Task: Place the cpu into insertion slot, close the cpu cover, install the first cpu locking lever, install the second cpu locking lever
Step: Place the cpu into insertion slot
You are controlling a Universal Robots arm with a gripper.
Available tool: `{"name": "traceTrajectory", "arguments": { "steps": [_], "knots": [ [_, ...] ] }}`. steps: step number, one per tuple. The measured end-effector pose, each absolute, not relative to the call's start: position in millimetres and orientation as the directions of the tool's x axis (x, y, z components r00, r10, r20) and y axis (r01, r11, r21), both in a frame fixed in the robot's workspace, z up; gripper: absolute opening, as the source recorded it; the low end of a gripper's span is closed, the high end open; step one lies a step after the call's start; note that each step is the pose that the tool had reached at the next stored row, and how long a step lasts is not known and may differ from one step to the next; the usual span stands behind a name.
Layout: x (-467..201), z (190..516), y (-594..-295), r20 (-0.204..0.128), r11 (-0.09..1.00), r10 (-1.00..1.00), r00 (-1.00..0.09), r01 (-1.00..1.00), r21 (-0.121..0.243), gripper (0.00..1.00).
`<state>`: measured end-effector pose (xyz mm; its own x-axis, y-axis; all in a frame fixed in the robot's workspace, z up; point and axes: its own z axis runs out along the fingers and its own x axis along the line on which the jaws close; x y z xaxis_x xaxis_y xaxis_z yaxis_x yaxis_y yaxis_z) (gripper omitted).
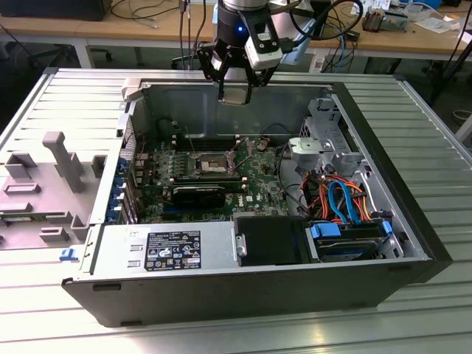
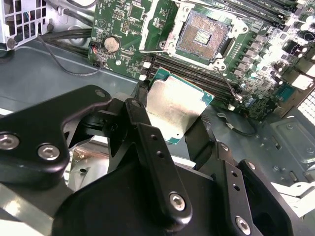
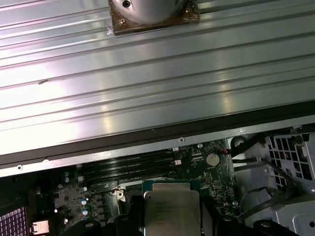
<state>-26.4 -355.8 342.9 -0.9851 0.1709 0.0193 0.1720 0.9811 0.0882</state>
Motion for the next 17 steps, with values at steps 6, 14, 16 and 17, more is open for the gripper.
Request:
{"name": "traceTrajectory", "arguments": {
  "steps": [6, 14, 16, 17],
  "knots": [
    [-26.4, 342.4, -355.8, 0.019, 0.98, 0.175, -0.984, 0.176, 0.088, 0.55],
    [-26.4, 341.7, -355.8, 0.019, 0.979, 0.181, -0.983, 0.182, 0.088, 0.55],
    [-26.4, 341.5, -355.8, 0.019, 0.979, 0.183, -0.983, 0.184, 0.088, 0.55],
    [-26.4, 341.4, -355.8, 0.019, 0.979, 0.183, -0.983, 0.184, 0.088, 0.55]
  ]
}}
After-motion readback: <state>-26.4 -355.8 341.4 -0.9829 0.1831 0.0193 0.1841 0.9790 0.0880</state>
